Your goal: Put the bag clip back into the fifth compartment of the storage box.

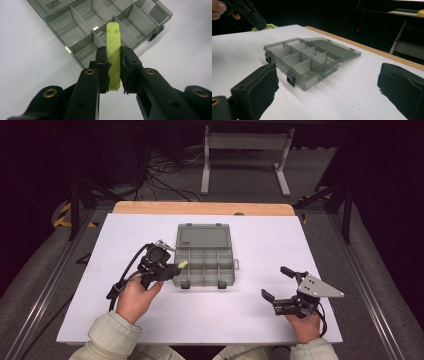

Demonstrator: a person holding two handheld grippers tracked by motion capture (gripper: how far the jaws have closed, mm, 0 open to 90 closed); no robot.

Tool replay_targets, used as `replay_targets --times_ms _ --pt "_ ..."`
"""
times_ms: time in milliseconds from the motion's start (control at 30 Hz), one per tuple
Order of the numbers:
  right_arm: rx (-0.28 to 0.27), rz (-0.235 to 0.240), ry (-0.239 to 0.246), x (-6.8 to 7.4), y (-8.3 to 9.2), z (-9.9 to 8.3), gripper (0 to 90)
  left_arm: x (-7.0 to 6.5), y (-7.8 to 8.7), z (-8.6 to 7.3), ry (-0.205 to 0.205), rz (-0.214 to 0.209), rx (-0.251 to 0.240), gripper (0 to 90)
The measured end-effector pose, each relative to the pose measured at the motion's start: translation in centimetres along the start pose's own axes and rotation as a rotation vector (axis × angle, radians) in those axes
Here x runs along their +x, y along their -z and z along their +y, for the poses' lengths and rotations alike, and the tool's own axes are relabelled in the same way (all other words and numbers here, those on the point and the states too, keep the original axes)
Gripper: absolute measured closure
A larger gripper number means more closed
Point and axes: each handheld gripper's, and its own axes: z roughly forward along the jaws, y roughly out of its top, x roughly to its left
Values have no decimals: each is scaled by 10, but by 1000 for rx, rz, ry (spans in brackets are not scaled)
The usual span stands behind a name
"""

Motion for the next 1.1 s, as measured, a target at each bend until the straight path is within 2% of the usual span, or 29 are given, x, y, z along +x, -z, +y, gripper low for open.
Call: replay_targets --times_ms 133,333,833,1100 --pt "0 0 0 0 0 0 31 6 -7 1 26 2 6 779" --pt "-1 -1 1 0 0 0 30 8 -14 5 36 4 12 779" --pt "2 -1 2 0 0 0 31 9 -25 4 26 1 27 777" --pt "2 -1 2 0 0 0 30 14 -36 2 42 -6 35 777"
